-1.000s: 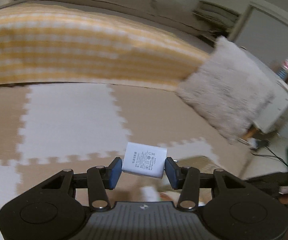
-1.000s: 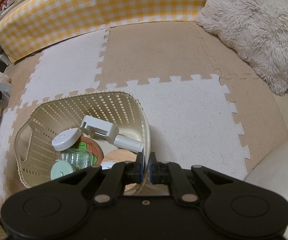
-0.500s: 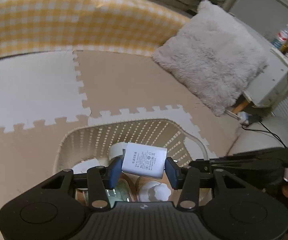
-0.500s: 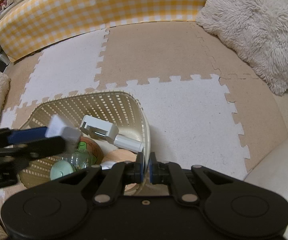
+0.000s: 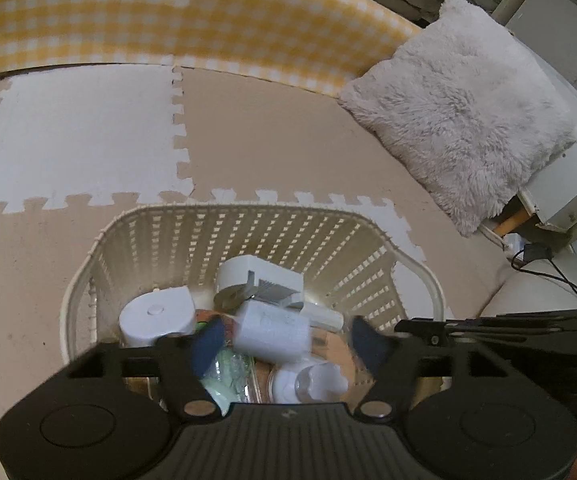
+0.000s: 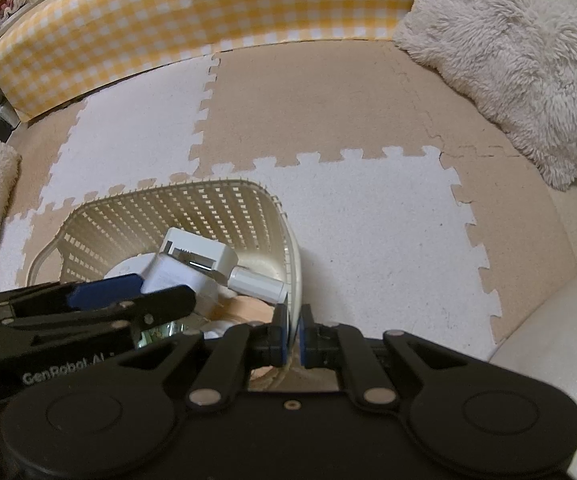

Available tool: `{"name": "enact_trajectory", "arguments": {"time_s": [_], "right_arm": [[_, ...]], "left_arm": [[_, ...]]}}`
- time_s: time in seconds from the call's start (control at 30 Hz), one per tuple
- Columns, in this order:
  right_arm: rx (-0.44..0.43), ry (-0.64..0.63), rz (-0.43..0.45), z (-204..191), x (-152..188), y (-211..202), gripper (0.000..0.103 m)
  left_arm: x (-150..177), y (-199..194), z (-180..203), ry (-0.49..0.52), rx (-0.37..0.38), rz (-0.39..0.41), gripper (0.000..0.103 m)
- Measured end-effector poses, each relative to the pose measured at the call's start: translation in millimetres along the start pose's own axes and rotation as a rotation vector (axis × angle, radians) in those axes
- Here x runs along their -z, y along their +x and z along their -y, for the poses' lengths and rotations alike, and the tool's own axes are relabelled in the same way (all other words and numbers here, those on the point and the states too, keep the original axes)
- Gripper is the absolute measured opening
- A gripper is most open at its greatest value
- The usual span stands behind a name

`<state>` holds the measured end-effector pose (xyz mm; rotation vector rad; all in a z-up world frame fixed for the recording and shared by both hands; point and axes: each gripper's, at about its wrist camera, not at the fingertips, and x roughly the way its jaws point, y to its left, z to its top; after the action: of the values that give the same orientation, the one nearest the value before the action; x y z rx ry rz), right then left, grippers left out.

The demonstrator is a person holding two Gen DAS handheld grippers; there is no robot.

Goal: Organize rigid objects

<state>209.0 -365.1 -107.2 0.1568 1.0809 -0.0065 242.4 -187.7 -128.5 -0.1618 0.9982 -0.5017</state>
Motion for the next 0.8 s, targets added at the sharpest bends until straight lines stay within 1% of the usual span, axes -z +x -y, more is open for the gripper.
{"name": "enact_trajectory", "arguments": {"time_s": [0.17, 0.5, 0.67, 0.73, 0.8], "right_arm": [[0.004, -0.004, -0.001, -1.1, 0.1, 0.0, 0.006], [0.004, -0.004, -0.001, -1.3, 0.5, 0.1, 0.006], [0.007, -0.002, -0.001, -1.9, 1.3, -2.5, 0.007], [0.007, 0.002, 0.004, -1.4, 1.6, -6.7, 0.007], [0.004, 0.007, 0.020, -1.5, 2.8, -13.7, 0.010]], "left_arm": [[0.3, 0.1, 3.1, 0.023, -0.015, -0.015, 0.073], [0.0, -2.7, 4.0, 0.025, -0.008, -0.030, 0.075], [-0.2, -12.8, 6.6, 0.029, -0.004, -0.019, 0.076], [-0.7, -20.6, 8.2, 0.035, -0.008, -0.009, 0.081], [-1.8, -31.2, 9.6, 0.048, -0.014, 0.010, 0.085]]}}
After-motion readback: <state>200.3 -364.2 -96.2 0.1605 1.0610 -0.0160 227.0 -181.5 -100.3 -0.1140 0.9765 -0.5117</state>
